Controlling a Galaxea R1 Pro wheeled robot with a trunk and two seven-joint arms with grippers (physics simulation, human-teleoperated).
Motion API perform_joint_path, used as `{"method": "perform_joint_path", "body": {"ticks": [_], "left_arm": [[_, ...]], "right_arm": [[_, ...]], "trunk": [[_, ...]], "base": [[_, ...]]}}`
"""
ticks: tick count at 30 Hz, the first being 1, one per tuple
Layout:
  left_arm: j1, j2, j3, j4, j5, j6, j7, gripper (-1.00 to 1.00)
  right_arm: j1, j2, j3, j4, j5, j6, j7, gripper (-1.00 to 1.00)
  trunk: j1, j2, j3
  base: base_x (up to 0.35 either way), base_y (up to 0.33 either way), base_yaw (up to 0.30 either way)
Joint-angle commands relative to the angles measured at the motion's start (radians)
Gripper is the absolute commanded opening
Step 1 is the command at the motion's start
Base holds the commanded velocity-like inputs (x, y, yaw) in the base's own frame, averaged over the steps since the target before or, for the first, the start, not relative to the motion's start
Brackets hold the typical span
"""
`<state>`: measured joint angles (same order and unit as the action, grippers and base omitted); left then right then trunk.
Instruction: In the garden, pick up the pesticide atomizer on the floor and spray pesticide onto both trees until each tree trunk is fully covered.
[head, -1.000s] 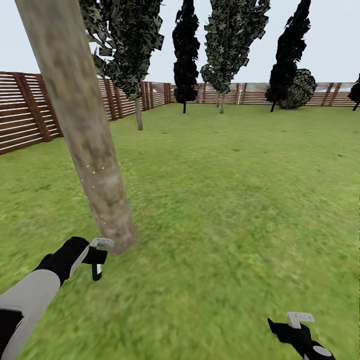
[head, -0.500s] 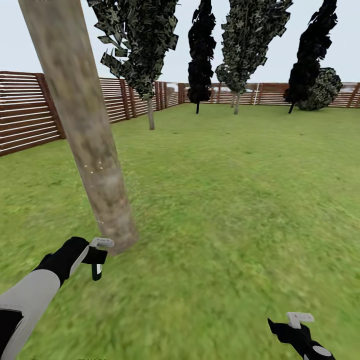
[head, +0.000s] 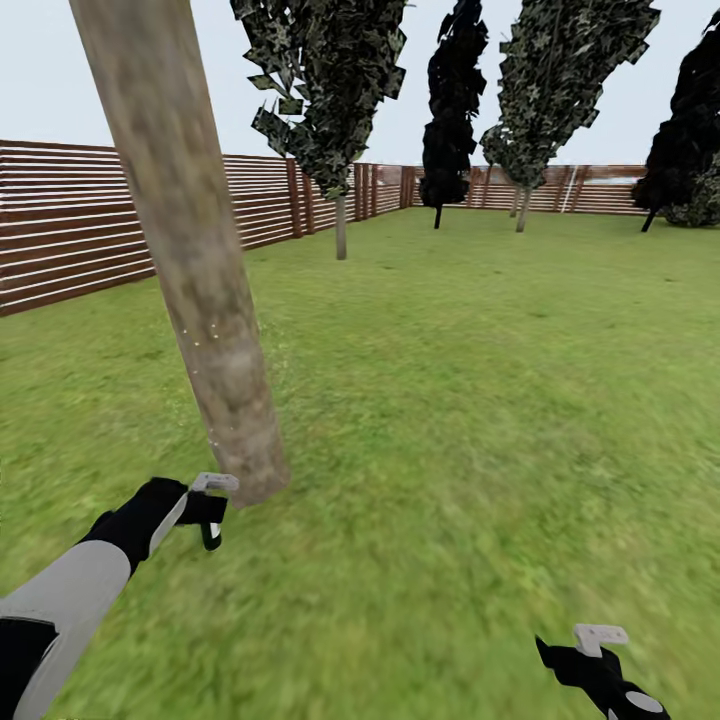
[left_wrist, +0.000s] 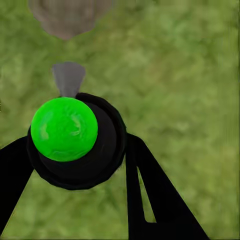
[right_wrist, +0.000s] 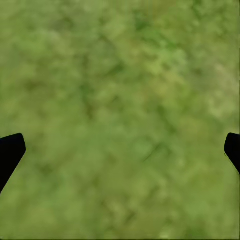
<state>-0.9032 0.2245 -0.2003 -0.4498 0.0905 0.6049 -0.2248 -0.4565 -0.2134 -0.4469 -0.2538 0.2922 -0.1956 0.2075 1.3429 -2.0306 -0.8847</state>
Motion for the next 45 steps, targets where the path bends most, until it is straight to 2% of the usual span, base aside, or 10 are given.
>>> {"method": "perform_joint_path", "body": {"ticks": [1,5,8,14,21,24,27,35,40,45], "left_arm": [[0.018,0.002,-0.007,-0.004,0.010,-0.004,0.002,-1.00],[0.008,0.060,-0.010,-0.049,0.013,0.013,-0.080,-1.00],[-0.120,0.066,-0.012,-0.076,0.002,0.124,-0.183,-1.00],[-0.317,0.108,-0.018,-0.091,0.001,0.282,-0.205,-1.00],[-0.134,0.125,-0.026,-0.116,-0.029,0.176,-0.327,-1.00],[-0.093,0.128,-0.023,-0.116,-0.159,0.075,-0.478,-1.00],[-0.119,0.165,-0.015,-0.127,-0.264,0.060,-0.635,-1.00],[-0.410,0.179,-0.023,-0.145,-0.341,0.168,-0.728,-1.00],[-0.386,0.175,-0.026,-0.137,-0.397,0.205,-0.775,-1.00],[-0.283,0.175,-0.135,-0.131,-0.402,0.123,-0.771,-1.00]], "right_arm": [[-0.001,0.000,-0.009,0.001,0.008,-0.004,0.006,1.00],[-0.001,0.000,-0.009,0.002,0.008,-0.004,0.006,1.00],[-0.001,0.000,-0.009,0.002,0.008,-0.004,0.006,1.00],[-0.001,0.000,-0.009,0.002,0.008,-0.004,0.006,1.00],[-0.001,-0.006,-0.009,0.002,0.008,-0.003,0.006,1.00],[-0.001,-0.006,-0.009,0.002,0.008,-0.003,0.006,1.00],[-0.001,-0.006,-0.009,0.002,0.008,-0.003,0.006,1.00],[-0.001,-0.006,-0.009,0.002,0.008,-0.003,0.006,1.00],[-0.001,-0.006,-0.009,0.002,0.008,-0.003,0.006,1.00],[-0.001,-0.006,-0.009,0.002,0.008,-0.002,0.006,1.00]], "trunk": [[0.000,0.000,-0.001],[0.000,0.000,-0.001],[0.000,0.000,-0.001],[0.000,0.000,-0.001],[0.000,0.000,-0.001],[0.000,0.000,-0.001],[0.000,0.000,-0.001],[0.000,0.000,-0.001],[0.000,0.000,-0.001],[0.000,0.000,-0.001]], "base": [[0.108,-0.102,0.094],[0.008,-0.008,0.007],[0.000,0.000,0.000],[0.000,0.000,0.000],[0.000,0.000,0.000],[0.000,0.000,0.000],[0.000,0.000,0.000],[0.000,0.000,0.000],[0.000,0.000,0.000],[0.000,0.000,0.000]]}}
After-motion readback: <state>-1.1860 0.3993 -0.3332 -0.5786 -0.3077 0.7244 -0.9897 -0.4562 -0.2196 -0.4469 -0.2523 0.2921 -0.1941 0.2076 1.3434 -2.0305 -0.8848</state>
